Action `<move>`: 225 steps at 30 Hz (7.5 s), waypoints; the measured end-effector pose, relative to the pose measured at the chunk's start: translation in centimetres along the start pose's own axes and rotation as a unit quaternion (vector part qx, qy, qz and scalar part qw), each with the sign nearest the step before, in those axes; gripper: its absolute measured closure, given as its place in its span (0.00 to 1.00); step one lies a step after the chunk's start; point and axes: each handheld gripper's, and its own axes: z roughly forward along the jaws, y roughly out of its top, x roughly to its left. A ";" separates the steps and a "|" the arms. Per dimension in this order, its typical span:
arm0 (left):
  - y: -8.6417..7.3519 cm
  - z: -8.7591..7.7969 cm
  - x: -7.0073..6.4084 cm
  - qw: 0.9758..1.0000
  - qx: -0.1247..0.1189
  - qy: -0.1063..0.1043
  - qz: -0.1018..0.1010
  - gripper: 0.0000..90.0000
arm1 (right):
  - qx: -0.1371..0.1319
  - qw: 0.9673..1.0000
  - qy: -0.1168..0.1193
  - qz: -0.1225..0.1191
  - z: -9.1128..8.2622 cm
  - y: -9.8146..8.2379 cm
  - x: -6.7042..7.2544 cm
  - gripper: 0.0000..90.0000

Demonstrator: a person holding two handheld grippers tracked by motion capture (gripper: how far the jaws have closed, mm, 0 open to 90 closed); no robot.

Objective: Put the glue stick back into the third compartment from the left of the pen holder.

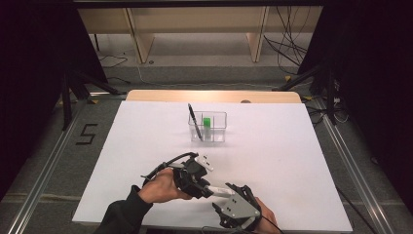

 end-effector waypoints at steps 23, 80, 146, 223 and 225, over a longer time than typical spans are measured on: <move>0.2 0.4 -0.6 1.000 0.005 -0.011 0.003 0.72 | 0.039 0.988 -0.080 -0.128 1.3 0.0 2.4 0.69; -6.1 -2.0 1.8 0.982 -0.177 0.045 -0.044 0.19 | -0.028 0.996 -0.041 0.078 -0.4 -0.6 -3.7 0.77; -12.9 -2.0 2.6 0.938 -0.314 0.125 -0.078 0.17 | -0.064 0.938 -0.021 0.341 12.3 8.1 -20.9 0.76; -13.2 -2.1 3.0 0.934 -0.323 0.114 -0.099 0.17 | -0.073 0.950 0.064 0.297 1.8 0.7 -12.9 0.28; -13.2 -2.1 3.1 0.934 -0.325 0.111 -0.100 0.17 | -0.079 0.949 0.068 0.299 1.4 0.1 -12.6 0.28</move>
